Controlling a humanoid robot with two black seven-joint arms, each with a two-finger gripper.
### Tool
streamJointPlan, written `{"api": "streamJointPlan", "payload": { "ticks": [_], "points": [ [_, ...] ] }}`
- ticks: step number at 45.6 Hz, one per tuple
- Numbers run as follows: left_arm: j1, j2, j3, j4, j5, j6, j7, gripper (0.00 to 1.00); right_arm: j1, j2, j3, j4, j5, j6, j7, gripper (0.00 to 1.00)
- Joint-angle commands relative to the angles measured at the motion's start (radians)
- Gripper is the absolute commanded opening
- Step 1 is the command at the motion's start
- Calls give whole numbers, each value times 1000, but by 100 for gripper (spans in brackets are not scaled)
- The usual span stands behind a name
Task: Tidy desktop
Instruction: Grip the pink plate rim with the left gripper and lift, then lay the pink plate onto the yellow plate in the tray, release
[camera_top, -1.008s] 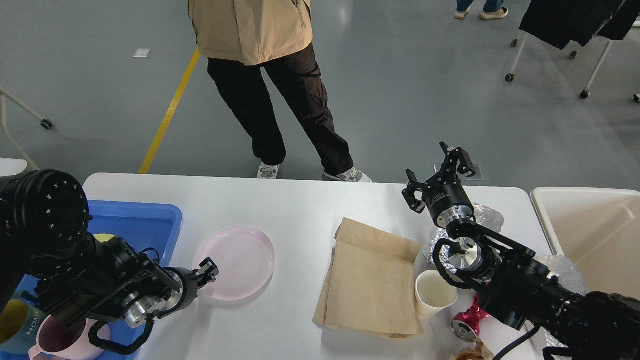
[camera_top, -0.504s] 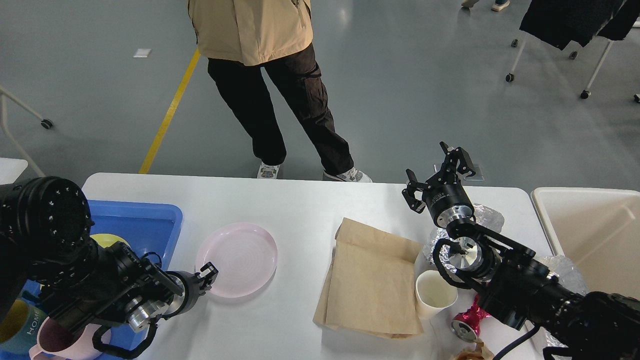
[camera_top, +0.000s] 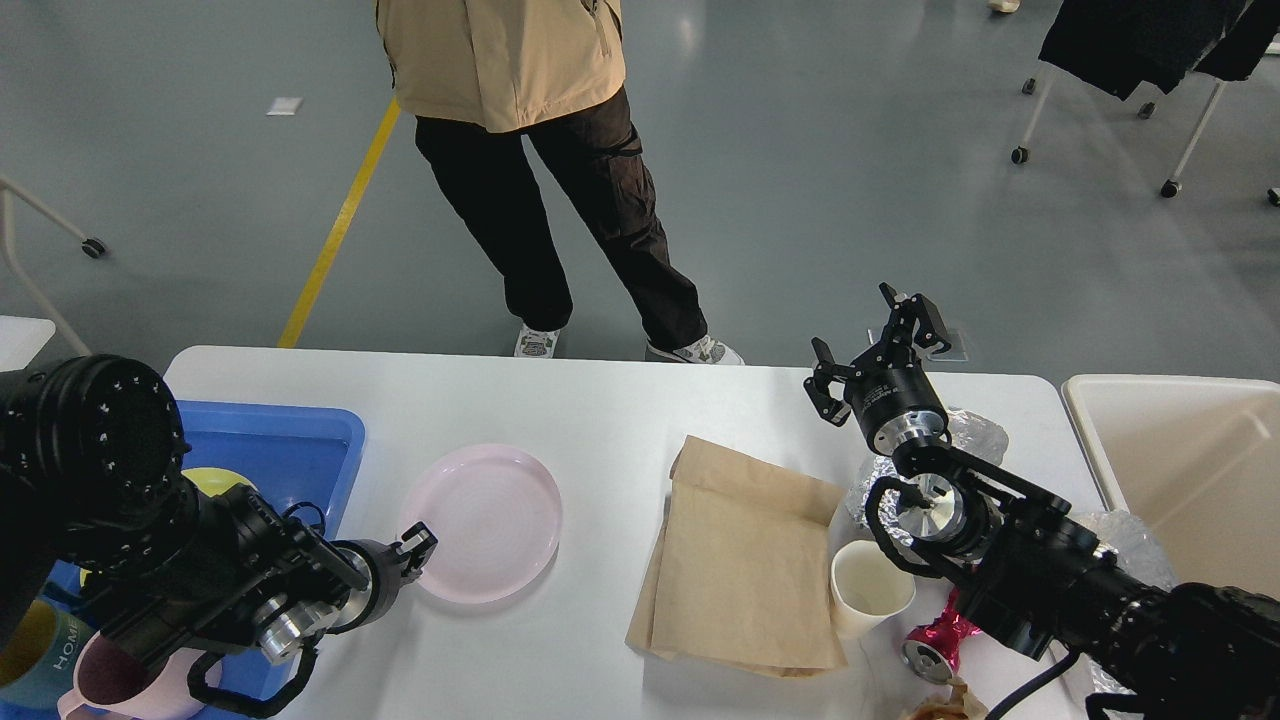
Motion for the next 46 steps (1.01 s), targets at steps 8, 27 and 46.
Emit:
{"api": "streamJointPlan", "payload": {
  "ticks": [8, 27, 46],
  "points": [
    [0, -2, 3, -2, 7, 7, -18, 0, 0, 1, 0, 0, 0, 0, 0, 100],
    [-205, 129, 120, -143, 91, -179, -27, 0, -1, 1, 0, -2, 0, 0, 0, 100],
    [-878, 166, 572, -138, 576, -1102, -183, 0, -1, 0, 0, -2, 0, 0, 0, 100]
  ]
}}
